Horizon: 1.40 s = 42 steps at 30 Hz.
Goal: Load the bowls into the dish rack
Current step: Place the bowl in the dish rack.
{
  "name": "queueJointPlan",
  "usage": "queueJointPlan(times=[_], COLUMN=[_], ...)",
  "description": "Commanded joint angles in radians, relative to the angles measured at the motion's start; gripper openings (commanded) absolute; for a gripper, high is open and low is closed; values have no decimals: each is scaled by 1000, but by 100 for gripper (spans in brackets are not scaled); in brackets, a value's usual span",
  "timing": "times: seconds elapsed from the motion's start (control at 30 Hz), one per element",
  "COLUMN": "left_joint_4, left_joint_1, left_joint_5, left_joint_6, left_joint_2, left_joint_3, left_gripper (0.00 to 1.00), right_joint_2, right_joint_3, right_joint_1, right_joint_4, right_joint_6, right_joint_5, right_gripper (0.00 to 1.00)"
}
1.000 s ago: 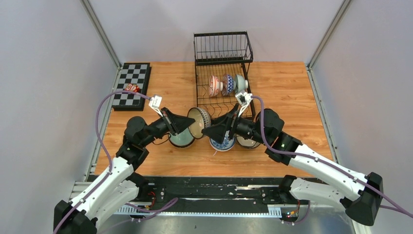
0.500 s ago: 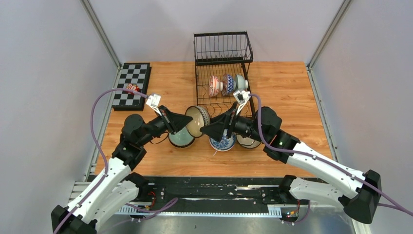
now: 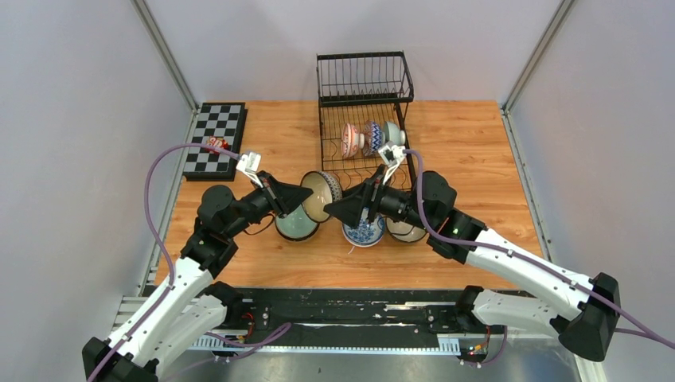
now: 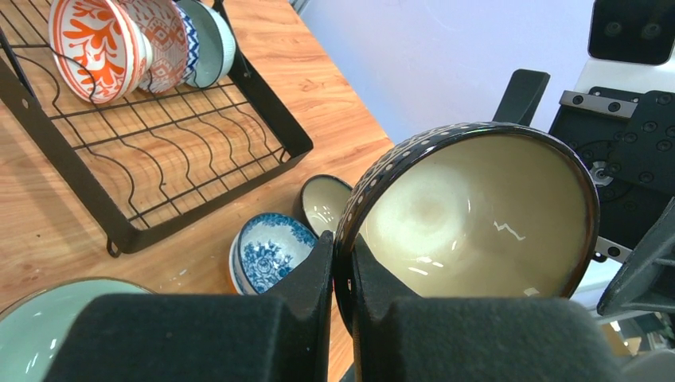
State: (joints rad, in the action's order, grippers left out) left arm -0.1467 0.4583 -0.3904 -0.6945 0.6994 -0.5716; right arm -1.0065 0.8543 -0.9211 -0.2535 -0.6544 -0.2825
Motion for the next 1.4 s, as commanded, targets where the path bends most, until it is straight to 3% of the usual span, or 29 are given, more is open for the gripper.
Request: queueJointPlan(times=[0.0, 0.23, 0.3, 0.37, 0.4, 0.67, 1.07, 1.37], left_joint_4=[-28, -32, -31, -34, -36, -19, 96, 362], left_joint_1=[-9, -9, -9, -9, -9, -9, -9, -9], left_joint_5=[14, 15, 14, 11, 9, 10, 61, 208], left_joint_6=[-2, -16, -18, -22, -24, -25, 20, 137], left_joint_2=[-15, -14, -14, -15, -15, -13, -18, -25], left_joint_3=[-43, -44, -43, -41, -38, -43, -89, -205], left_gripper=[0, 0, 0, 0, 0, 1, 53, 74], right_joint_2=[-4, -18, -24, -24, -24, 15, 50, 70], right_joint_3=[47, 55, 55, 56, 55, 31, 55, 100], right_joint_1=[-21, -25, -24, -24, -24, -25, -24, 5], right_joint_4=[-44, -46, -54, -56, -55, -54, 40, 168], right_joint_6=[-18, -19, -17, -16, -13, 1, 76, 180], right_joint_5=[-11, 7, 4, 7, 10, 56, 144, 220], right_gripper=[86, 82, 58, 13, 4, 3, 3, 3])
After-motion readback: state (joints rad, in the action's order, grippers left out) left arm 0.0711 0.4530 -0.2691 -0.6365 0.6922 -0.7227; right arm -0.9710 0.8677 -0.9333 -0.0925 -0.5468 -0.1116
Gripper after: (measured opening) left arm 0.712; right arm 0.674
